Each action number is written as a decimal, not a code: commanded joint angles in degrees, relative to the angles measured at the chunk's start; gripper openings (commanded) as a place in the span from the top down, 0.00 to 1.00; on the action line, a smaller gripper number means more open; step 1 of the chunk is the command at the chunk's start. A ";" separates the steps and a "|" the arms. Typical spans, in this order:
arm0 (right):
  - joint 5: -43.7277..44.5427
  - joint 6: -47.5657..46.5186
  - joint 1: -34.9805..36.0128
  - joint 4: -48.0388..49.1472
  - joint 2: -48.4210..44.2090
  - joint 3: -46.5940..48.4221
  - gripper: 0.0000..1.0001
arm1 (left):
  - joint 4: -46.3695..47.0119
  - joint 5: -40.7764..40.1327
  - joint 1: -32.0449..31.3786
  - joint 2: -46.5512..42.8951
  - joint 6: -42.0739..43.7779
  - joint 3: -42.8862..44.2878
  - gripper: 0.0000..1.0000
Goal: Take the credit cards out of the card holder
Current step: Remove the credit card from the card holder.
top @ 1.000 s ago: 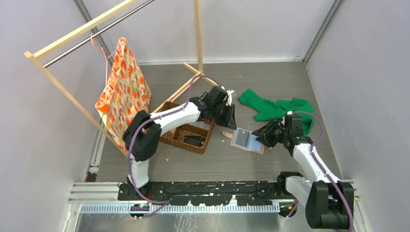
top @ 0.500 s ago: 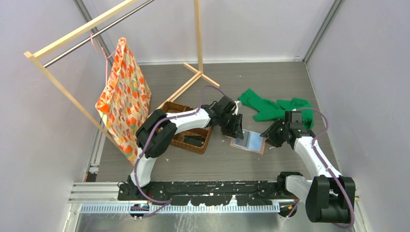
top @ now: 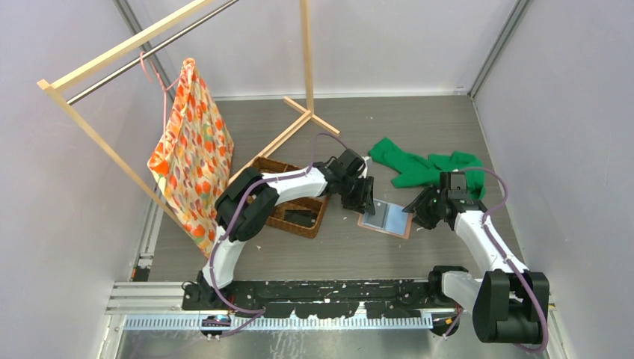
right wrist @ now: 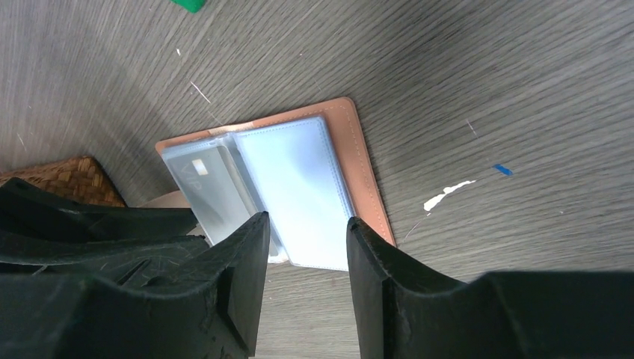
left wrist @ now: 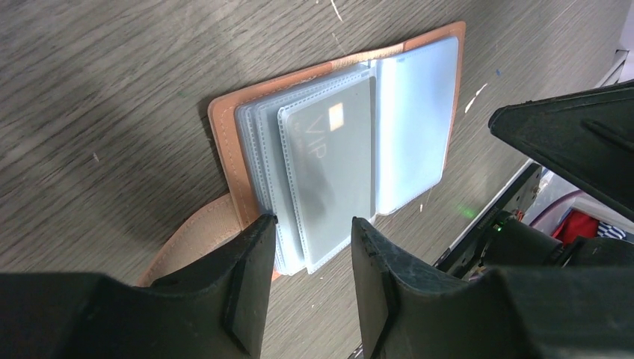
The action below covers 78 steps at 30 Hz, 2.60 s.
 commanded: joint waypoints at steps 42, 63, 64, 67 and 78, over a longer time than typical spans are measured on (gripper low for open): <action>0.46 0.50 -0.86 4.95 5.02 -2.51 0.52 | 4.53 5.40 -1.38 -3.01 -1.81 3.25 0.61; 1.15 1.65 -1.03 2.70 1.03 -3.34 0.52 | 12.63 13.00 -5.00 -0.88 -8.76 7.80 0.61; 1.42 1.80 -1.11 2.01 0.45 -3.26 0.52 | 12.44 12.96 -5.10 -0.61 -8.60 8.44 0.61; 2.11 2.00 -1.27 0.66 -1.28 -3.10 0.52 | 12.14 13.20 -5.11 0.23 -8.56 9.39 0.61; 3.32 2.42 -1.74 -3.06 -5.67 -1.56 0.51 | 4.56 6.60 -4.35 -1.23 -5.06 8.70 0.61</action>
